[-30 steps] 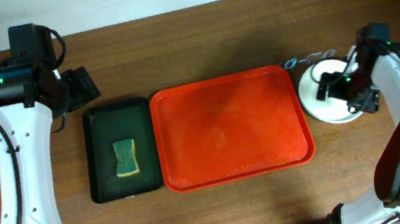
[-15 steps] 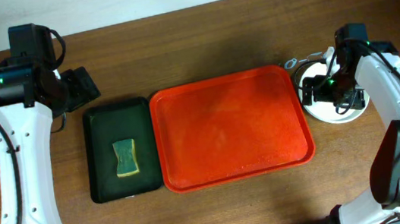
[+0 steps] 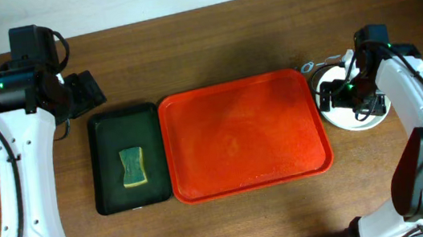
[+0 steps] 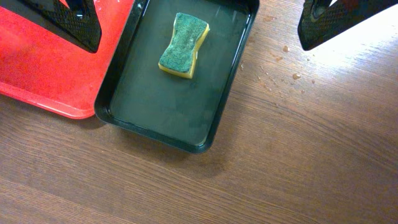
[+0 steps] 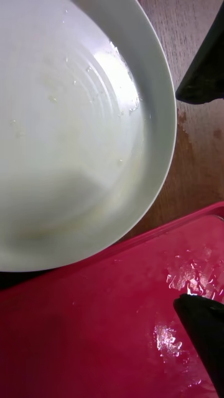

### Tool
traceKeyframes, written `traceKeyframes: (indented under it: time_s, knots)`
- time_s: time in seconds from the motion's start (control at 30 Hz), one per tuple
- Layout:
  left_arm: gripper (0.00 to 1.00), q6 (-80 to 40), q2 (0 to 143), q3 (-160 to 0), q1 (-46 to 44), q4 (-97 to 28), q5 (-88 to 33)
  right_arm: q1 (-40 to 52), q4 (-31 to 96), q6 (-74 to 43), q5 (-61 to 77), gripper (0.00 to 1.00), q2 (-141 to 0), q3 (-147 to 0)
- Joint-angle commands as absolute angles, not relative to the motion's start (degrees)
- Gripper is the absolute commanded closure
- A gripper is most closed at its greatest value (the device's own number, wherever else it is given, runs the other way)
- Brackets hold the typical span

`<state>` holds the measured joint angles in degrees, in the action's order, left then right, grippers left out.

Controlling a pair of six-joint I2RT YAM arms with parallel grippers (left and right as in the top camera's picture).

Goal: Clean dirty plates on tray and stack at the side

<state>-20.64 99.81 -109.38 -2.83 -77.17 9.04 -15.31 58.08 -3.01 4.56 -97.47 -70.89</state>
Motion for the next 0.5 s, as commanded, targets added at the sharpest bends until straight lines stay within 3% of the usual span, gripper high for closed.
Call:
traceKeyframes:
  time_s: [0.0, 0.33, 0.47]
  knots:
    - [0.01, -21.2, 99.4, -109.9, -2.8, -77.2, 9.3, -14.9, 58.0, -3.0, 4.7, 0.01, -92.6, -71.3]
    - [0.01, -21.2, 99.4, -109.9, -2.8, -77.2, 9.3, -14.4, 58.1, -3.0, 4.7, 0.01, -71.0, -71.3]
    - [0.01, -21.2, 99.4, -109.9, -2.8, -77.2, 9.3, -7.7, 58.1, -3.0, 4.7, 0.01, -61.4, -71.3]
